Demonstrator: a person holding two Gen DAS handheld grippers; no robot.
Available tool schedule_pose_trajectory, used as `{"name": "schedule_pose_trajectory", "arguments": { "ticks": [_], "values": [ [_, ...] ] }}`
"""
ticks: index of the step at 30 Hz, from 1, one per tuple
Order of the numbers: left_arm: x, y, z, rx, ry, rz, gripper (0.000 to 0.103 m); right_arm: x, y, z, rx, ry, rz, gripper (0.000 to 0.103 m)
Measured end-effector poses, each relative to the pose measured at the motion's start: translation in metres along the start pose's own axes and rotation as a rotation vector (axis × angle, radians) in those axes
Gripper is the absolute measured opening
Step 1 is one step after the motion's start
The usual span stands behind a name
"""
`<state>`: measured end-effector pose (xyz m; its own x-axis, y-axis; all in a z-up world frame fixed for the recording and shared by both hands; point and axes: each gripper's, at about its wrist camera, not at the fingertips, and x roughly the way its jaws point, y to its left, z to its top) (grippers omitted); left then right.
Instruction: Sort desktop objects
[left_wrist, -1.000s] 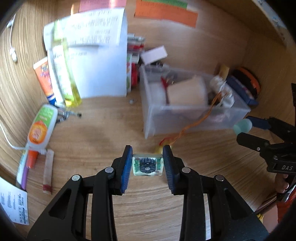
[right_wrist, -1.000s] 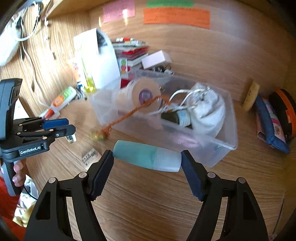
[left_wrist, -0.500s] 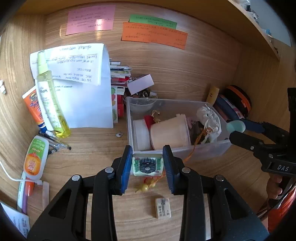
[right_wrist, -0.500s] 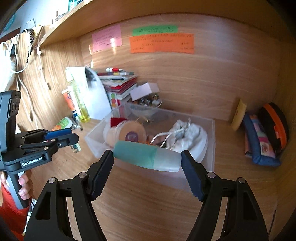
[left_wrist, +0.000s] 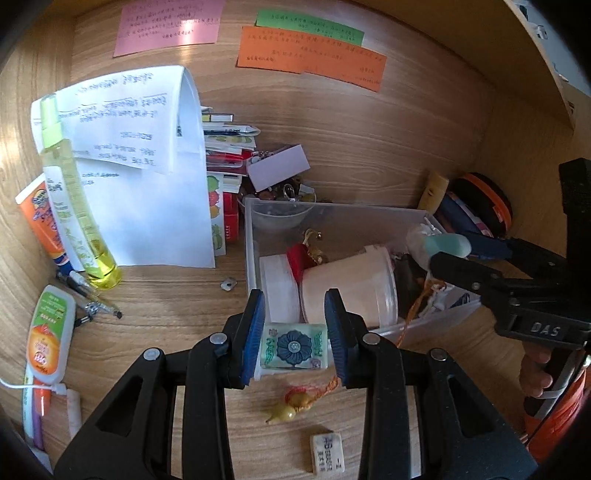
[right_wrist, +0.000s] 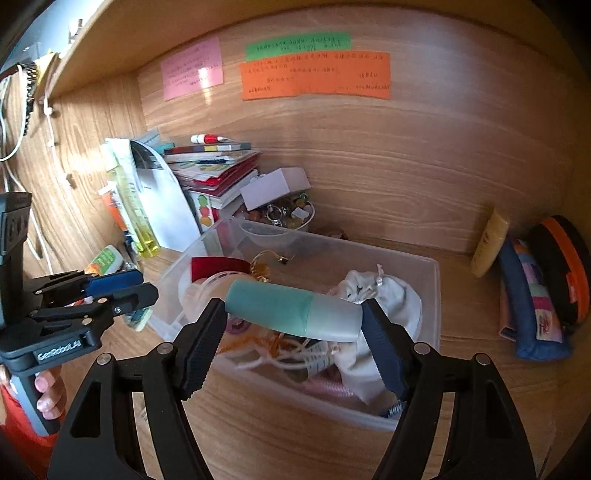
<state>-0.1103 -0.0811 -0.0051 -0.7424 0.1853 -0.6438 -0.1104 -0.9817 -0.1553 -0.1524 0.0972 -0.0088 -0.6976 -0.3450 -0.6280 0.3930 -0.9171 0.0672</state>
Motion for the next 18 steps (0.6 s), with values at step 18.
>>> {"name": "schedule_pose_trajectory", "arguments": {
  "ticks": [18],
  "values": [
    [0.017, 0.006, 0.005, 0.003, 0.021, -0.031, 0.033, 0.053, -0.007, 0.007, -0.045, 0.097, -0.069, 0.072]
  ]
}}
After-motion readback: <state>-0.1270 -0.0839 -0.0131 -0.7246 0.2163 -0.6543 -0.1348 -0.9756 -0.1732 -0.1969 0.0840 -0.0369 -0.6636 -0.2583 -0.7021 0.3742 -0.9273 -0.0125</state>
